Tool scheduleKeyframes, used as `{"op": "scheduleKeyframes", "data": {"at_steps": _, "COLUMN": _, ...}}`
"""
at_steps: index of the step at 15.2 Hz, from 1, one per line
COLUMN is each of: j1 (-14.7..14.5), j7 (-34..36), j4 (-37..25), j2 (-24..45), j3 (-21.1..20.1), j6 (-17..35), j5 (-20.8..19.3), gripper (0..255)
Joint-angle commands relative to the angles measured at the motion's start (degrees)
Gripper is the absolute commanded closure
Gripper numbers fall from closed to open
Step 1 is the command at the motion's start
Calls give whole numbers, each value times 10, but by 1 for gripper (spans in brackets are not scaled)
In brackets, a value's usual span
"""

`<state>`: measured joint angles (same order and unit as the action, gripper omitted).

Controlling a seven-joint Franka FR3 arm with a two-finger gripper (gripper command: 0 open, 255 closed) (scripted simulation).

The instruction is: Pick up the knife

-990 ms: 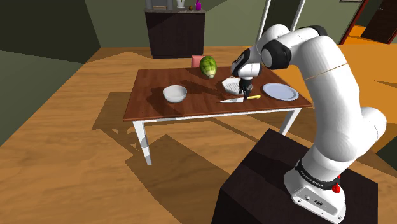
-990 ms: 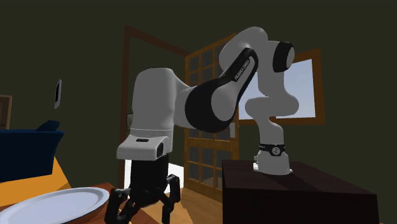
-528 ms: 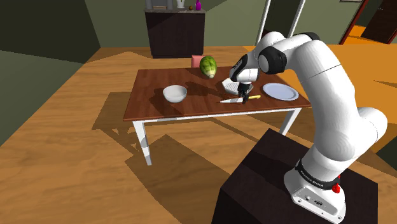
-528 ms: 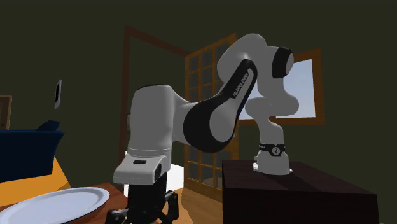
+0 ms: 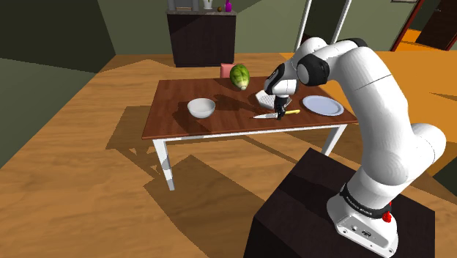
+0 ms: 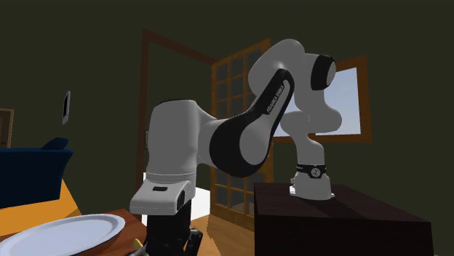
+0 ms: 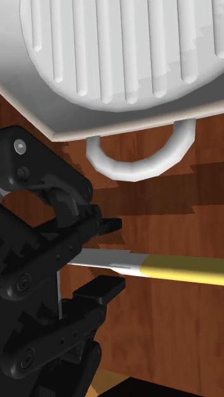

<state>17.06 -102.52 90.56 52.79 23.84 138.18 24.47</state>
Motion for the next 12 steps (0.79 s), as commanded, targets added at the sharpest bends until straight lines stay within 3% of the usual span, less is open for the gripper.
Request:
{"op": "scheduleKeyframes", "data": {"at_steps": 1, "j1": 0, "j7": 0, "j4": 0, "j2": 3, "j3": -2, "j6": 9, "j5": 1, "gripper": 255}}
{"op": "scheduleKeyframes", "data": {"at_steps": 12, "j1": -13, "j7": 4, "j4": 17, "j2": -42, "j3": 16, "j6": -20, "j5": -12, "gripper": 255}}
